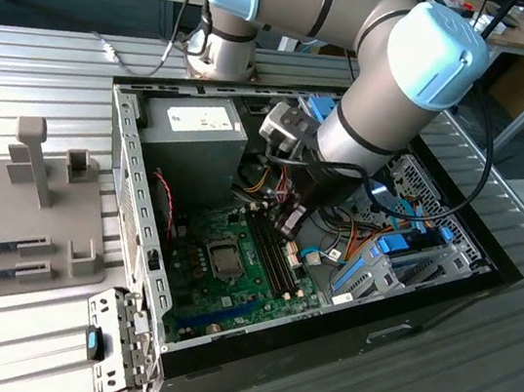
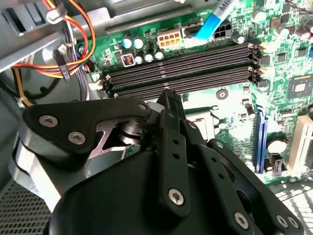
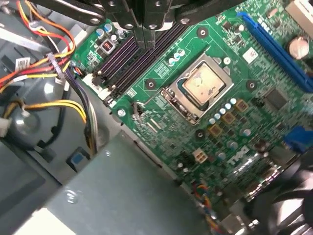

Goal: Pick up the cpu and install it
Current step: 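Close the cpu cover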

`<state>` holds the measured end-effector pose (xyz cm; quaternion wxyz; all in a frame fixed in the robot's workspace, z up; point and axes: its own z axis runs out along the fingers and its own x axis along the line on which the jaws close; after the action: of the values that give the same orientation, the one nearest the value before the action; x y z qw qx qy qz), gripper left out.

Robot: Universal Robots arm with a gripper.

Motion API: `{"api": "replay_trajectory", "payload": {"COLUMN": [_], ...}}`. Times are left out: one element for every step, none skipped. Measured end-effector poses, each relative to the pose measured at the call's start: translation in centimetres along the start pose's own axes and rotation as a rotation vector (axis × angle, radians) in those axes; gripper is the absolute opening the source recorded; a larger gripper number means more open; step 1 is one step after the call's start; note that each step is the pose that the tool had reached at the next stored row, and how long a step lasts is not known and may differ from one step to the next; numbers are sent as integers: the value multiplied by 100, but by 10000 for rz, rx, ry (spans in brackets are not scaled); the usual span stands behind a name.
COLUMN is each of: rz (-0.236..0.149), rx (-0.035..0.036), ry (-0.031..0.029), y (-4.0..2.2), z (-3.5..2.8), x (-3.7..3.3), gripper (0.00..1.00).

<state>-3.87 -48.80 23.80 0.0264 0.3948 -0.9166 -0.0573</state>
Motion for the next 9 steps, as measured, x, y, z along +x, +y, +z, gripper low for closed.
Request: {"api": "replay_trajectory", "payload": {"rz": [-131,-183,-241,-275,-310,-334,-352,-368,-386], "rx": [-2,-1,-1,-2,-2,-1,-2,-2,-2], "ry": [14,20,28,31,35,40,41,42,45], "y": [16,24,43,64,87,119,145,169,185], "z": [3,4,8,12,16,22,28,33,37], "x": [-16,-26,-45,-68,-93,-127,-155,-181,-199], "gripper": [11,11,11,11,11,11,11,11,11]}}
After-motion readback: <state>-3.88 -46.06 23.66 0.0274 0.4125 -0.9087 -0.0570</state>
